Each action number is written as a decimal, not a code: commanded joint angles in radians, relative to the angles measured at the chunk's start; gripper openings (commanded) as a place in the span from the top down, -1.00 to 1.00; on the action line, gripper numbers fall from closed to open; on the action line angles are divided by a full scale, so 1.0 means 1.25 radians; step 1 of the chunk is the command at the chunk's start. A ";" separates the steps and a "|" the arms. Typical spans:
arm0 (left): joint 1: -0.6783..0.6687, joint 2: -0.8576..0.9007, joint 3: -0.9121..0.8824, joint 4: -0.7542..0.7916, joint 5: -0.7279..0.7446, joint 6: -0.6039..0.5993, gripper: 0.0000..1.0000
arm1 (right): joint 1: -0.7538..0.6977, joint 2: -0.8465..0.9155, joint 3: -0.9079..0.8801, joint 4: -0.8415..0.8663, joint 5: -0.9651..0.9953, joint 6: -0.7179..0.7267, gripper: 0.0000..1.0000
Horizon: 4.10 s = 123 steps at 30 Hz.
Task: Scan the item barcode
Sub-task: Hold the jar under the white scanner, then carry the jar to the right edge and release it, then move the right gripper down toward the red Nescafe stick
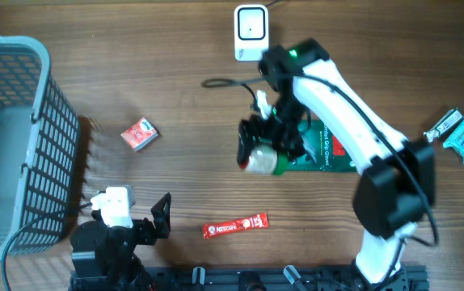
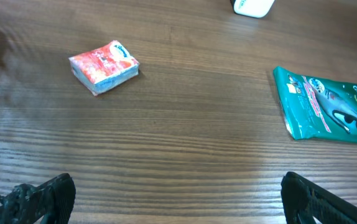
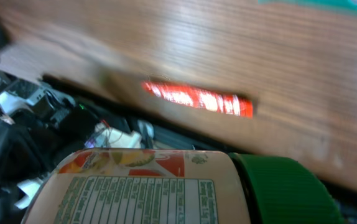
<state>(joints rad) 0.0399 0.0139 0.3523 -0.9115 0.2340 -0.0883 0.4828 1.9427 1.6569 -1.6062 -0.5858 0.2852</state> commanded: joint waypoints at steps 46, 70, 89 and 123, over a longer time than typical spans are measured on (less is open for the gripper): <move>0.003 -0.006 -0.002 0.003 0.006 0.004 -1.00 | -0.018 0.262 -0.045 1.699 0.725 0.045 -0.59; 0.003 -0.006 -0.002 0.003 0.006 0.004 -1.00 | -0.597 0.103 -0.031 0.908 0.792 0.095 -0.54; 0.003 -0.006 -0.002 0.003 0.006 0.004 -1.00 | -0.842 -0.123 -0.119 1.015 0.321 0.180 -0.99; 0.003 -0.006 -0.002 0.003 0.006 0.004 -1.00 | 0.055 -0.099 -0.234 0.189 0.104 -0.195 -0.81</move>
<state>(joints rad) 0.0399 0.0139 0.3523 -0.9127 0.2340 -0.0883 0.5003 1.8462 1.4040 -1.3758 -0.4519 0.1436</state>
